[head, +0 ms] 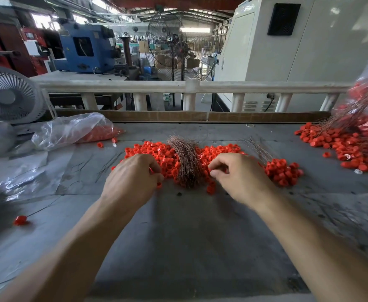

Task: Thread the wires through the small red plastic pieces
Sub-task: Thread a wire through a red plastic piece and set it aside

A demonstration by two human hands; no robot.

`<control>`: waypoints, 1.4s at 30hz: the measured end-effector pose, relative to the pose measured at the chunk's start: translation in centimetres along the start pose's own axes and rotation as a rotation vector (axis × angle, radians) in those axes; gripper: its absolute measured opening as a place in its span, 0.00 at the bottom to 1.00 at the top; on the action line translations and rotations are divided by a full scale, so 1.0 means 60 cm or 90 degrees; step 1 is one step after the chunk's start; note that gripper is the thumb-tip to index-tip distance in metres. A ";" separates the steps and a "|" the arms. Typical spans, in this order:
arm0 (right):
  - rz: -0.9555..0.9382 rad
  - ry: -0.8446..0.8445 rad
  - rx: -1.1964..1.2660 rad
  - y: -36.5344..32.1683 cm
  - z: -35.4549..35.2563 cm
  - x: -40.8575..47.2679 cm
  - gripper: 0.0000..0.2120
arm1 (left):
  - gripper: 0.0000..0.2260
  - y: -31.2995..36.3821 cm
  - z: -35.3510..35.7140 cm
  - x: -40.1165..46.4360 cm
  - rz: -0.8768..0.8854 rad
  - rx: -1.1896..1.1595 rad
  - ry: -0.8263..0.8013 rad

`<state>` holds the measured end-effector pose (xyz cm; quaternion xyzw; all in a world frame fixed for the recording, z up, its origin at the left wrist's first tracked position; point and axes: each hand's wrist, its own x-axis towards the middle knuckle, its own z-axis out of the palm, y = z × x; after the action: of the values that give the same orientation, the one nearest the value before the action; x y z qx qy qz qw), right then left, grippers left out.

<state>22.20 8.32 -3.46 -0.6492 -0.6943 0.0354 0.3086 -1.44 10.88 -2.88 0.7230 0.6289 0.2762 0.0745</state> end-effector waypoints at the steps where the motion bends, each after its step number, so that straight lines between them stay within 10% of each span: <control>1: -0.014 -0.004 0.005 -0.003 0.003 0.000 0.04 | 0.03 0.000 0.001 0.000 0.001 0.000 0.001; 28: -0.121 0.112 0.024 -0.045 0.016 -0.008 0.05 | 0.06 0.003 0.004 -0.002 -0.003 0.004 0.023; 42: -0.092 0.271 0.649 -0.065 -0.026 -0.006 0.02 | 0.11 0.032 0.007 -0.010 0.110 -0.316 0.070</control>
<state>19.51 6.85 -0.60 -0.3609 -0.5546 0.2139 0.7186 0.39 10.03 -2.53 0.7176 0.4809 0.4662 0.1910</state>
